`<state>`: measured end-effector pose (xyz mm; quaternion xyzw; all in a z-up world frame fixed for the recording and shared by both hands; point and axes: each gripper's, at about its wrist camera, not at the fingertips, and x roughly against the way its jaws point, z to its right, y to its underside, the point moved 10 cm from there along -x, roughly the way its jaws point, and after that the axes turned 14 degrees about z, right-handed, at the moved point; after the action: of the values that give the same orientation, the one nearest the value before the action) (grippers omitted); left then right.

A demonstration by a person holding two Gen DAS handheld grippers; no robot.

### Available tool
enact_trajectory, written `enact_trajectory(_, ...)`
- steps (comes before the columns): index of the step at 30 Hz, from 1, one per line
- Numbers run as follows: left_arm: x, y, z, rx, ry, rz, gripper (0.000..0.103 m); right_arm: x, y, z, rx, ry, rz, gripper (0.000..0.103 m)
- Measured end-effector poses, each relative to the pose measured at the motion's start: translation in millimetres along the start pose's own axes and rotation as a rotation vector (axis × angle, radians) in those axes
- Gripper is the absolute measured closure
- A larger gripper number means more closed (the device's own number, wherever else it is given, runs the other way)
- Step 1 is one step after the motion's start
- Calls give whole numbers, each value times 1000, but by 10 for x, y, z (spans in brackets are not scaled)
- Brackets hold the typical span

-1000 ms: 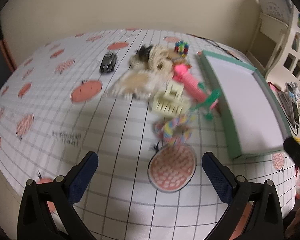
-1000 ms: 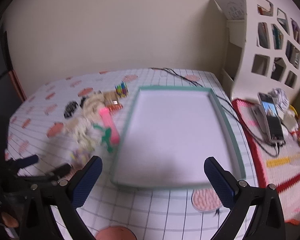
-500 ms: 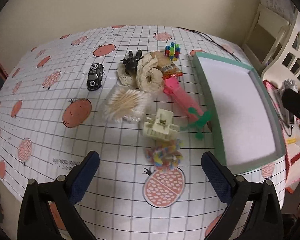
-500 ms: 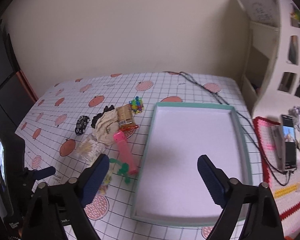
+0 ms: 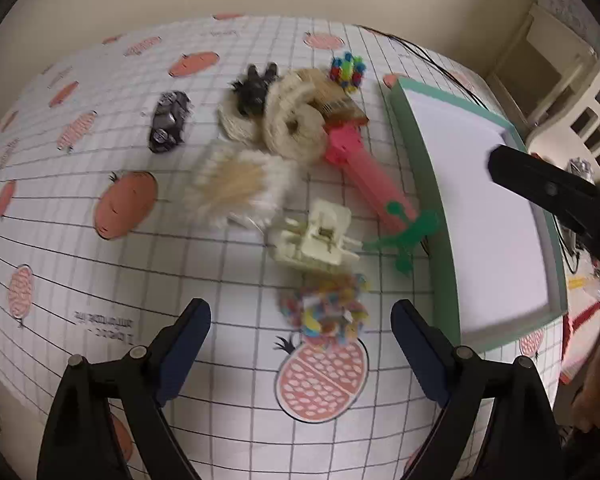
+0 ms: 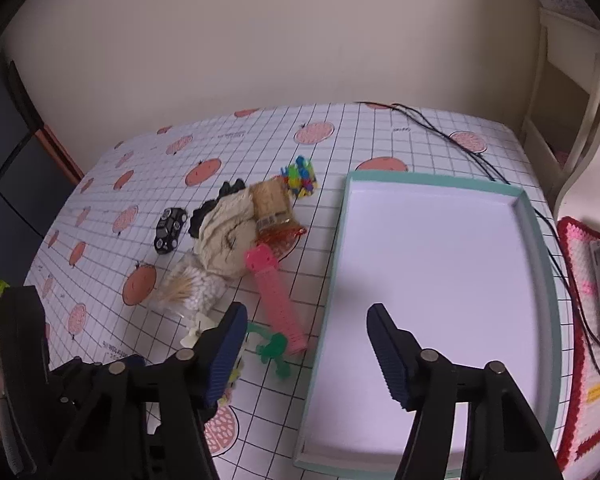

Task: Organize objects
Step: 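Move both tools toward the rainbow fuzzy toy near the cream claw clip, then grasp the rainbow fuzzy toy with the left tool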

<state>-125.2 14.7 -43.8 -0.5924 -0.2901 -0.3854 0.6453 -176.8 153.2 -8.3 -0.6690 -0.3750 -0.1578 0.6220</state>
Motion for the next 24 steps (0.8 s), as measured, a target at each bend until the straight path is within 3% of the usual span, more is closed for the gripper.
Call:
enact_trajectory(5,-14,60,40,5,12,-21,12,-123,177,-39,-6,-19,-67,52)
enact_trajectory(16,-98,162,79,19,36,-74,36,-242,315,-158,3,-36,-122,62)
enact_trajectory(24,-129,184,72,20,50,-91,48,-309,377,-158,-18,-39,-146,68)
